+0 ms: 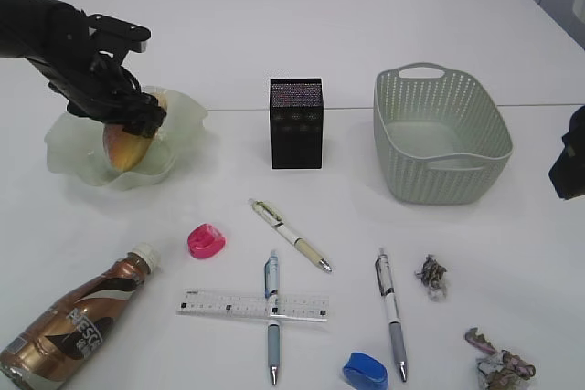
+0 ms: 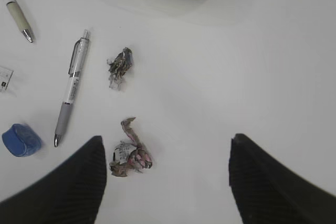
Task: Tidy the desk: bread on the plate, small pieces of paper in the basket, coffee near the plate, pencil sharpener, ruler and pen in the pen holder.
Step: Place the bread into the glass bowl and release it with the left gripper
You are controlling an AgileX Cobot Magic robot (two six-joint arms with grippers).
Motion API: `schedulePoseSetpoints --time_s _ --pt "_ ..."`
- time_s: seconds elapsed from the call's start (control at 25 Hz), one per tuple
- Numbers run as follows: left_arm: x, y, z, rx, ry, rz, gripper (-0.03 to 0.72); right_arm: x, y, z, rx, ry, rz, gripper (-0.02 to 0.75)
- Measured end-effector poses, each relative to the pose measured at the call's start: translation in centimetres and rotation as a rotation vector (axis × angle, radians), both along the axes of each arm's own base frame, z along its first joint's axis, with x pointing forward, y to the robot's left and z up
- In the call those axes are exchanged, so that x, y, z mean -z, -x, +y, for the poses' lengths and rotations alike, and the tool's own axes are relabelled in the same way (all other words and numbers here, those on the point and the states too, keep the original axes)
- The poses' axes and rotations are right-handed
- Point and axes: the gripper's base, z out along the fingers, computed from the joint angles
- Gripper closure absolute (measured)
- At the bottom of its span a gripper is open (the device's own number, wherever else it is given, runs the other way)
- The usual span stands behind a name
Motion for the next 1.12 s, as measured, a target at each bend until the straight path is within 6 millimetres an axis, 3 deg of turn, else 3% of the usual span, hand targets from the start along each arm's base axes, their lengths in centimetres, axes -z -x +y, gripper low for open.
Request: schedulePoseSetpoints --time_s 0.16,0.44,0.72,0.8,0.92,1.12 --pt "-0.2 0.1 0.1 -0.002 -0.004 0.004 0.123 0.0 0.0 0.0 0.0 0.0 0.0 0.206" --pt "-2.9 0.5 0.3 -0.003 -0.009 -0.029 0.056 0.0 0.0 0.0 0.0 0.0 0.0 0.206" --pt "-3.5 1.0 0.6 -0.022 -0.021 0.013 0.045 0.0 0.0 0.0 0.0 0.0 0.0 0.207" --pt "-4.9 1.7 0.8 -0.035 -0.025 0.025 0.046 0.0 0.0 0.0 0.0 0.0 0.0 0.207" --pt "-8.6 3.4 1.3 -0.057 -0.033 0.034 0.061 0.0 0.0 0.0 0.0 0.0 0.0 0.207" --pt "-14.7 7.6 2.6 -0.083 -0.064 0.077 0.143 0.1 0.1 0.0 0.002 -0.002 0.014 0.207"
